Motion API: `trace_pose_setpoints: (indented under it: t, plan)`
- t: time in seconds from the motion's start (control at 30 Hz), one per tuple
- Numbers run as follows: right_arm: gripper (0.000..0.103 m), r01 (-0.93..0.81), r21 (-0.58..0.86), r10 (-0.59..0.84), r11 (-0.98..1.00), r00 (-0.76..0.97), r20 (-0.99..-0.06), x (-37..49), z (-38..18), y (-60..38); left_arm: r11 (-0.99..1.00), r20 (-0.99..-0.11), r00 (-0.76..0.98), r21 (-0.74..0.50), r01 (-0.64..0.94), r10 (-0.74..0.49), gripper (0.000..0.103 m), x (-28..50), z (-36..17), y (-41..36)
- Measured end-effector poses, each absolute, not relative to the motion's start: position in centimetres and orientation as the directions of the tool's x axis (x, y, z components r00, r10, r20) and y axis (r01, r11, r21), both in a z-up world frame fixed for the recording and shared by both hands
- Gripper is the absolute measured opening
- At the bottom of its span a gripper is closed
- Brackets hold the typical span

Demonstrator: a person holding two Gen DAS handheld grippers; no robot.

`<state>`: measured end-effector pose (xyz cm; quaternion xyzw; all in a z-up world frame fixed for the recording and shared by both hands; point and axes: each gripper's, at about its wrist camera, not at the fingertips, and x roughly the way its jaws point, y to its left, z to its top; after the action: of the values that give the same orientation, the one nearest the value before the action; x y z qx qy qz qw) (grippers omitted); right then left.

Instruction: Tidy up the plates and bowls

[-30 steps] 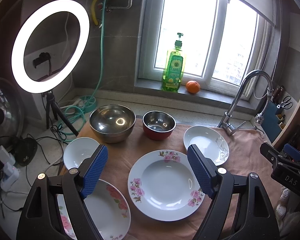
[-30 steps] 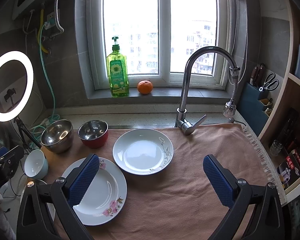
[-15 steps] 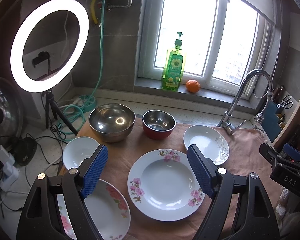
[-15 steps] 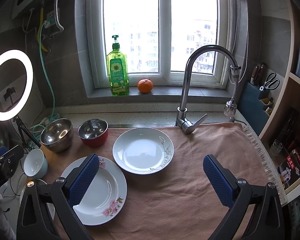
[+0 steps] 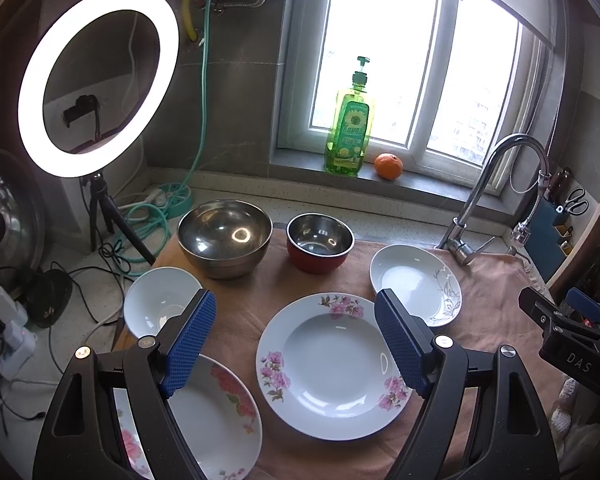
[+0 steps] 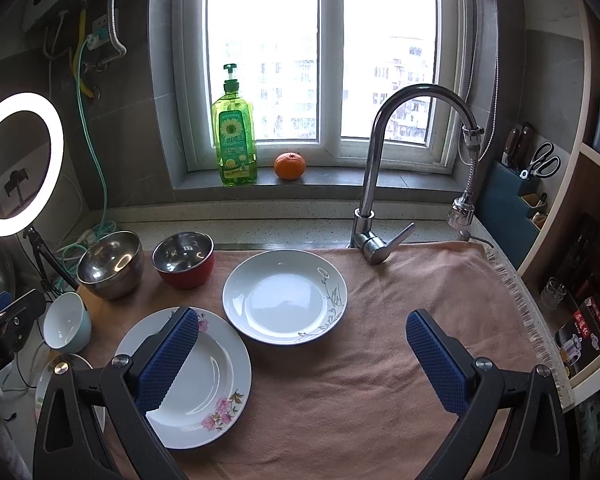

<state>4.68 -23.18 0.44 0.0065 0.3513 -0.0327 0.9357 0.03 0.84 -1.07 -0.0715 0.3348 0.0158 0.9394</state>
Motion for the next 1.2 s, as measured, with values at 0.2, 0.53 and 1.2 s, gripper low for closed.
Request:
trace_pose_setpoints:
  t: [0.2,0.53,1.2]
  plan:
    - [0.103,0.062,-0.015,-0.056,0.998,0.744,-0.665,5.1,0.0,-23.2,0.988,-0.646,0.763,-0.126,-0.087,-0.015,0.082,0.5,-1.5,1.2]
    - [0.103,0.050,0.010,-0.030,0.999,0.727,-0.686,6.0,-1.5,-23.7,0.983,-0.691,0.722,-0.133,-0.123,-0.003,0.082,1.6,-3.0,2.5]
    - [0.084,0.010,0.168,0.133,0.986,0.567,-0.813,8.7,-8.9,-25.4,0.947,-0.840,0.514,-0.286,-0.148,-0.173,0.052,6.2,-10.3,6.3]
